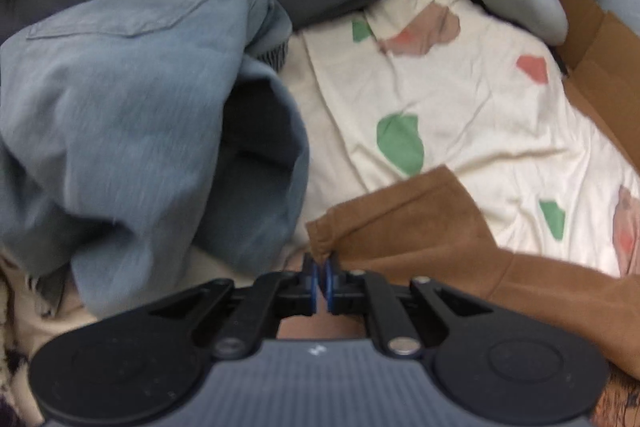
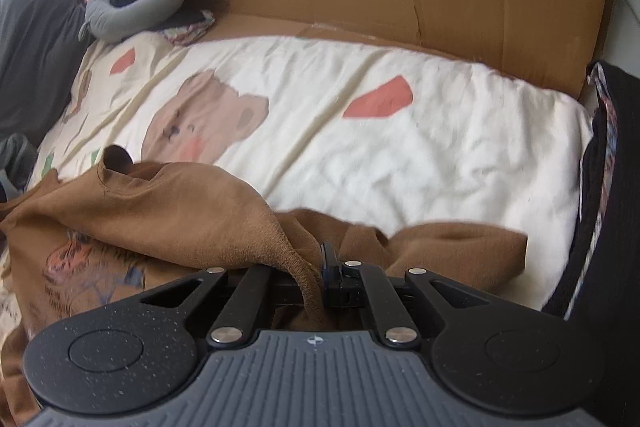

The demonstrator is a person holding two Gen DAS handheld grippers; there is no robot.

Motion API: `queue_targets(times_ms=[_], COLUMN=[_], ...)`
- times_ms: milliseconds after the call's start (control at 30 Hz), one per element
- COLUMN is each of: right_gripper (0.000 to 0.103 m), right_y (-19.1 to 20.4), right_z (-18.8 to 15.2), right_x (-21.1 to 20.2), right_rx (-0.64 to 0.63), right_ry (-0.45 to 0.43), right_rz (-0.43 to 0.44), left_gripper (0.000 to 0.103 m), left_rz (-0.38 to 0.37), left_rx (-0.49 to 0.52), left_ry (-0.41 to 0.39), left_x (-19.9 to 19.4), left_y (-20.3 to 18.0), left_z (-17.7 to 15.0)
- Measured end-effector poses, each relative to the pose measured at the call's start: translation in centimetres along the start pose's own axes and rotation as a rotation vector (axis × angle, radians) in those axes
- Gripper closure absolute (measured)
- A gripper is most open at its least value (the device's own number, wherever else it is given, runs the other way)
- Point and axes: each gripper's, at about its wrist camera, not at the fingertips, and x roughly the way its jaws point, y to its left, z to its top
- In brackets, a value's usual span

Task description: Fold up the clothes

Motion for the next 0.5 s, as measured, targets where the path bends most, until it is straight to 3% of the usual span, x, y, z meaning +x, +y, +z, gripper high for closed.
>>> queue_targets(times_ms=[100,267,500], right_gripper=[0.1,0.1,0.097], right_y=[0.0,0.0,0.2], right_z=[-1.0,-2.4,-3.0], right_x=[-0.2,-0.1,-0.2], right_rx=[0.013,0.026,0.038], right_ry=[0.013,0.037,0.072], right_rz=[0.004,0.005,0.014], left_gripper=[0.082,0.084,0.084], left_rz=[0.022,0.039,-0.06], left_rx=[0.039,0.052,0.108], left_ry=[0.005,-0.013,-0.053], left_x=[-1.0,-2.6,-3.3], left_y=[-0.1,0.1,-3.5], left_z=[-0.2,0.3,3.3])
